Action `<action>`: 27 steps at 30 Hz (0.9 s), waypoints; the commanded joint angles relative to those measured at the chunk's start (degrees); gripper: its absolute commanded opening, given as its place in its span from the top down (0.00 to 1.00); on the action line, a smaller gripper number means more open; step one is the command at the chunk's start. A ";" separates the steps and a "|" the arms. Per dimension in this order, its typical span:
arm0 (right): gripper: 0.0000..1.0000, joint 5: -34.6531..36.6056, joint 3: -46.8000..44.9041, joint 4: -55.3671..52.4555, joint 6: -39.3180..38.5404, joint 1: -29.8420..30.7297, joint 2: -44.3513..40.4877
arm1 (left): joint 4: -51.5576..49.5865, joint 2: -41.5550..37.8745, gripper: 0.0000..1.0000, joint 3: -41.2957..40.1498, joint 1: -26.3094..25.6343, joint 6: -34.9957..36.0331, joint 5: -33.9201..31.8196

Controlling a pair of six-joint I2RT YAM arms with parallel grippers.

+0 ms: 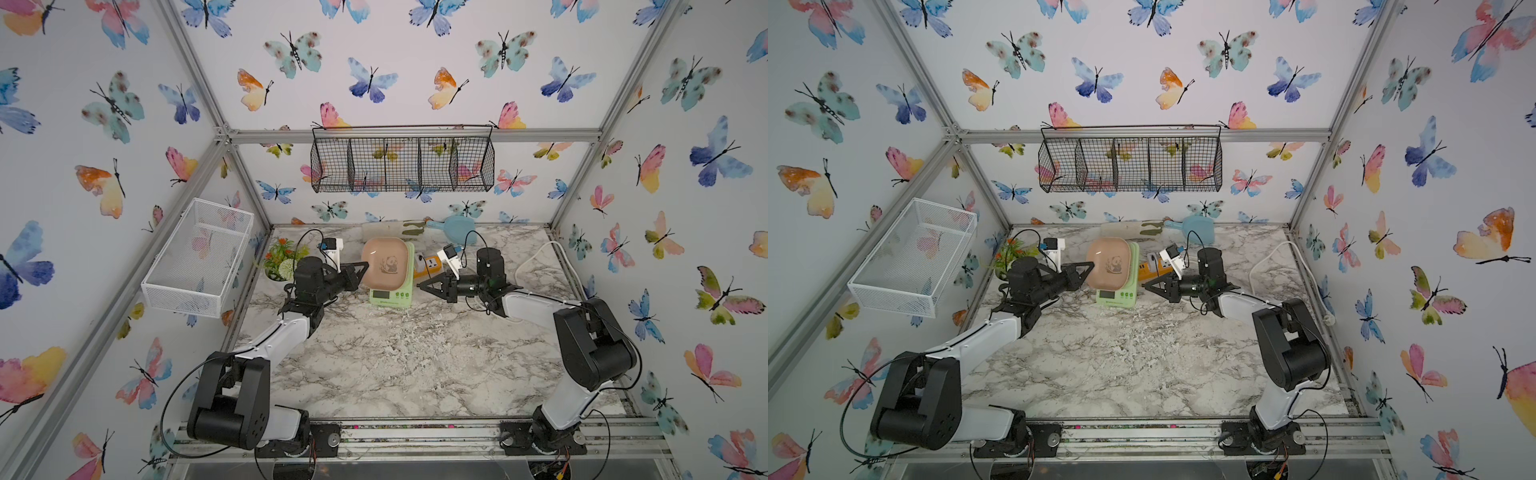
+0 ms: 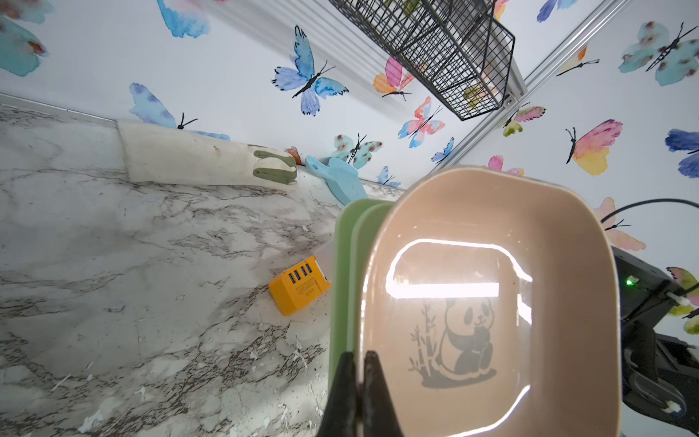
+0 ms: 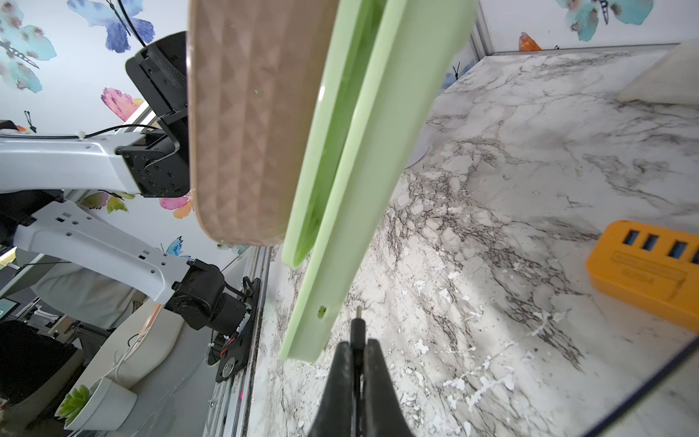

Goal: Charge the electronic scale
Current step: Insert the charging cable into the electronic scale.

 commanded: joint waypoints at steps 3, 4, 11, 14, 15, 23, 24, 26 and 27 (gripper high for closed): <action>0.98 -2.67 -1.03 2.00 -0.25 0.37 -2.39 | 8.80 0.47 1.00 0.21 0.28 -2.61 1.55; 0.98 -2.64 -1.02 2.01 -0.32 0.37 -2.56 | 8.91 0.59 1.00 0.24 0.28 -2.70 1.58; 0.98 -3.20 -1.80 2.97 -0.45 0.40 -3.67 | 10.44 0.73 1.00 -0.39 0.54 -3.40 2.07; 0.98 -3.31 -1.81 3.31 -0.21 0.36 -3.75 | 10.67 0.74 1.00 -0.49 0.54 -3.58 2.26; 0.98 -3.33 -1.81 3.69 -0.04 0.36 -3.85 | 10.68 0.72 1.00 -0.49 0.52 -3.57 2.28; 0.98 -3.92 -1.81 5.21 1.04 0.36 -3.25 | 11.03 1.00 1.00 -0.57 0.54 -4.00 2.81; 0.98 -3.97 -1.81 5.41 1.26 0.36 -3.05 | 11.27 1.05 1.00 -0.58 0.50 -4.06 2.81; 0.98 -4.20 -1.75 5.90 1.75 0.36 -2.71 | 11.46 1.20 1.00 -0.52 0.52 -4.19 2.98; 0.98 -4.37 -1.74 6.22 1.98 0.36 -2.61 | 11.46 1.31 1.00 -0.49 0.54 -4.19 2.98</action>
